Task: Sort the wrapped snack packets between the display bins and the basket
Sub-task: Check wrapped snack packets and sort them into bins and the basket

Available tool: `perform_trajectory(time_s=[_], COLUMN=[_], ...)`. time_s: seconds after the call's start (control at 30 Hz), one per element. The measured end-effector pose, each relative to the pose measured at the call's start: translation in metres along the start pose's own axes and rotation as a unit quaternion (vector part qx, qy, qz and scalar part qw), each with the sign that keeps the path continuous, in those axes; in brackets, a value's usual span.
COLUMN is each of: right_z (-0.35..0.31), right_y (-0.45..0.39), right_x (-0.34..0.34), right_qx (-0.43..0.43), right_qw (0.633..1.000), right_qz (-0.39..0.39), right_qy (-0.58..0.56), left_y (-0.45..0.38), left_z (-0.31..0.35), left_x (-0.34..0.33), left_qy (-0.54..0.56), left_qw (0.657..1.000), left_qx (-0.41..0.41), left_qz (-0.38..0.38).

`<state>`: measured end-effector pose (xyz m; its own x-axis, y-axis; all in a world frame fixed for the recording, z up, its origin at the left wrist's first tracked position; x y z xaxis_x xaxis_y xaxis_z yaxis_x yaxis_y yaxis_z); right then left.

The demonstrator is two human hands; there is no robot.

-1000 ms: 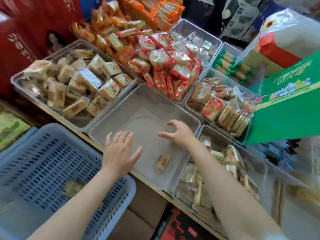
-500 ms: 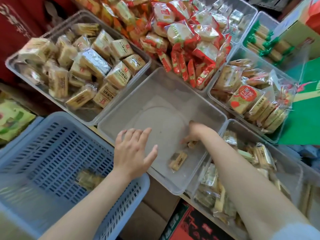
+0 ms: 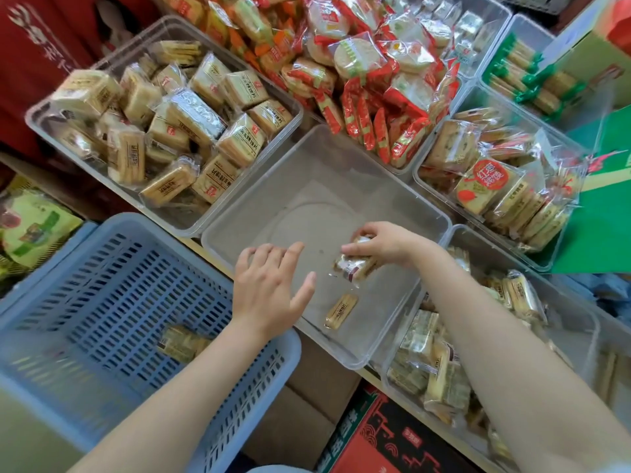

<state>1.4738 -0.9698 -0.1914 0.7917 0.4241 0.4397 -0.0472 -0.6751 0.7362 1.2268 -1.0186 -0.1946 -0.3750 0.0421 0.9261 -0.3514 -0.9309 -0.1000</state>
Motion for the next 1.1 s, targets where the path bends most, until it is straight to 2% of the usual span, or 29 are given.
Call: perform_trajectory(time_s=[0.03,0.1,0.2,0.3,0.4,0.53,0.6,0.7,0.83,0.97,1.03,1.07,1.1], right_z=[0.0,0.005,0.012,0.013,0.007,-0.002,-0.002,0.0,0.003,-0.006,-0.014,-0.017,-0.019], right_y=[0.002,0.0,-0.005,-0.006,-0.002,0.006,0.006,0.011,0.021,0.057,0.09,0.108,0.126], right_x=[-0.009,-0.031,-0.056,-0.064,-0.07,-0.079,-0.079,-0.078,-0.075,-0.06,-0.056,-0.055,-0.057], right_qx=[-0.006,-0.021,-0.039,-0.069,-0.082,-0.076,-0.082,-0.108,-0.041,0.044,0.1,0.122,0.139], right_qw=[0.999,0.994,0.977,0.961,0.947,0.939,0.953,0.977,0.994,0.989,0.972,0.961,0.948], right_qz=[-0.04,-0.083,-0.067,-0.059,-0.092,-0.128,-0.128,-0.14,-0.081,-0.013,0.013,0.024,0.034], right_qy=[-0.024,0.069,0.201,0.26,0.296,0.311,0.263,0.117,0.062,-0.139,-0.212,-0.249,-0.284], left_y=[0.0,0.002,0.015,0.03,0.031,0.029,0.029,0.029,0.029,0.027,0.028,0.029,0.032], left_z=[0.0,-0.004,-0.015,-0.024,-0.024,-0.024,-0.024,-0.025,-0.025,-0.017,-0.005,0.003,0.013], left_x=[0.001,0.003,0.007,0.007,0.004,0.003,0.003,0.004,0.006,0.022,0.034,0.041,0.049], left_qy=[0.007,0.011,-0.01,-0.024,-0.015,0.003,0.007,0.012,0.011,0.008,0.093,0.177,0.284], left_qw=[1.0,0.999,0.993,0.995,0.996,0.997,0.997,0.997,0.995,0.993,0.986,0.971,0.941], left_qx=[-0.008,-0.049,-0.113,-0.092,-0.065,-0.068,-0.07,-0.071,-0.059,-0.032,0.006,0.038,0.078], left_qz=[0.002,-0.009,-0.031,-0.042,-0.053,-0.046,-0.039,-0.039,-0.075,-0.116,-0.139,-0.153,-0.17])
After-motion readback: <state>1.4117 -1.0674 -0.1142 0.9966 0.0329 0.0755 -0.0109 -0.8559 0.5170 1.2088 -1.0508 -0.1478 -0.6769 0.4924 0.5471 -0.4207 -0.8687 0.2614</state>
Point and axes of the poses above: each hand's wrist, its own y-axis away from the middle knuckle, its own x-axis out of the back of the hand, z = x × y, the point moved 2 cm from there along -y, towards the middle knuckle, and after that the axes turned 3 degrees about z, right-handed, at the moved point
